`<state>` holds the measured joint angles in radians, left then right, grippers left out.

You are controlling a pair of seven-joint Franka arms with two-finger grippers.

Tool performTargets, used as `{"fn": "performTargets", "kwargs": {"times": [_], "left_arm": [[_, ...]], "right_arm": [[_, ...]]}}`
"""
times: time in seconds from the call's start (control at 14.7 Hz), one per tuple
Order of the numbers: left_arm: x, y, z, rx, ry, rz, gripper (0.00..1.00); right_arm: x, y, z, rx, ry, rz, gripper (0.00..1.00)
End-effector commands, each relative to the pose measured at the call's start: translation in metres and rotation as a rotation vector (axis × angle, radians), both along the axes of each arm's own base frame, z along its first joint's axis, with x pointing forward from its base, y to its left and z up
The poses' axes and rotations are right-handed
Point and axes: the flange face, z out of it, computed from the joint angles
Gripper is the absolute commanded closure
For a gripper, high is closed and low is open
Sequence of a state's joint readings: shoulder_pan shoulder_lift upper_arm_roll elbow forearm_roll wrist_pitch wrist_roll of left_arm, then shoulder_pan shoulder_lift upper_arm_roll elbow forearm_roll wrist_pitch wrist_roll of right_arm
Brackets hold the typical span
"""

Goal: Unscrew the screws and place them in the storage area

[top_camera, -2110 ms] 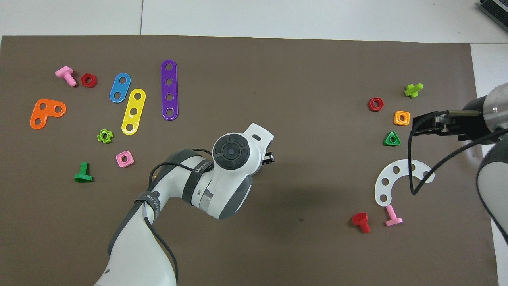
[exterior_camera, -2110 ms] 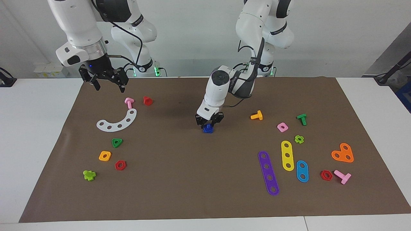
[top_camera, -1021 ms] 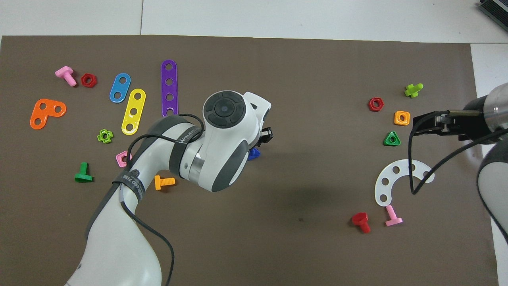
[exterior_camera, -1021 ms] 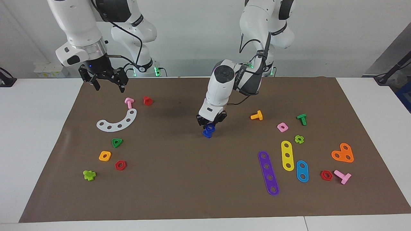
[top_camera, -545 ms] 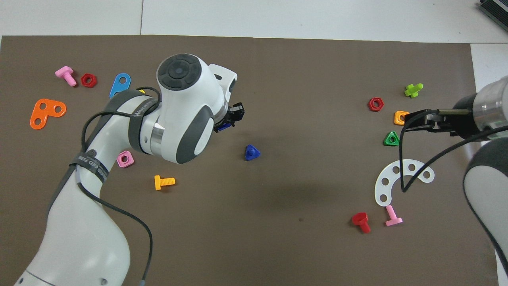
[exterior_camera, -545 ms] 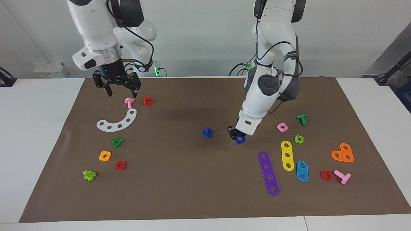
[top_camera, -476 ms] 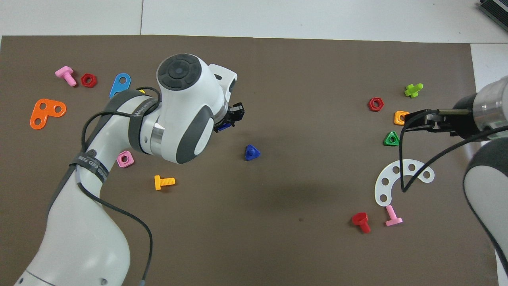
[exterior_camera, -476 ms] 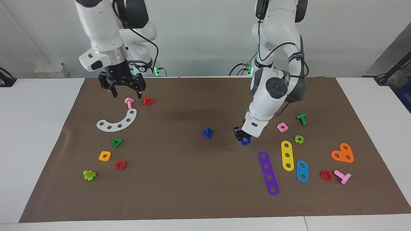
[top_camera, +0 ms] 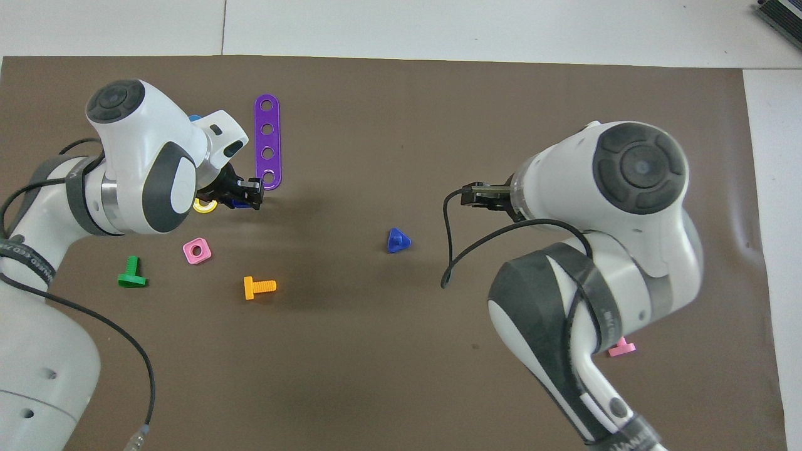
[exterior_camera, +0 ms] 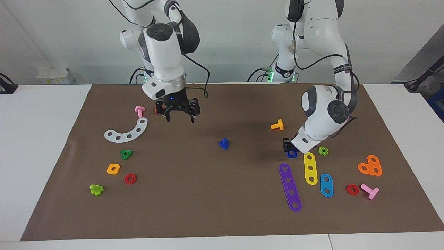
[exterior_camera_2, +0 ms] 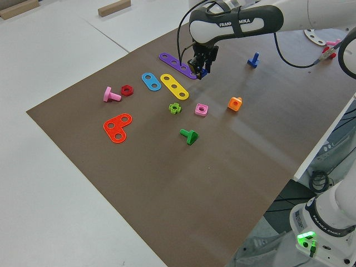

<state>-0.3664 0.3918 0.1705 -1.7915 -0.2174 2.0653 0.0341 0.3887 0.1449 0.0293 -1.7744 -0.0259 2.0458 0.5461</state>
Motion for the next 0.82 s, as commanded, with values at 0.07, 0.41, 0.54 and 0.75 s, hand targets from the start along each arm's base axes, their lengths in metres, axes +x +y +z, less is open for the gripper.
{"fn": "performTargets", "kwargs": {"times": [0.07, 0.41, 0.54, 0.75], "left_arm": [[-0.041, 0.004, -0.019, -0.004, -0.057, -0.026, 0.33], [-0.026, 0.007, 0.007, -0.01, -0.026, -0.025, 0.0], [-0.02, 0.042, 0.026, -0.01, 0.014, 0.003, 0.0], [-0.026, 0.104, 0.058, 0.014, 0.036, -0.042, 0.0]], "right_arm": [[-0.003, 0.05, -0.044, 0.007, 0.007, -0.012, 0.04], [-0.004, 0.097, -0.087, 0.027, -0.018, 0.015, 0.05], [-0.004, 0.118, -0.106, 0.019, -0.015, 0.041, 0.09], [0.001, 0.136, -0.132, 0.004, -0.026, 0.066, 0.11]]}}
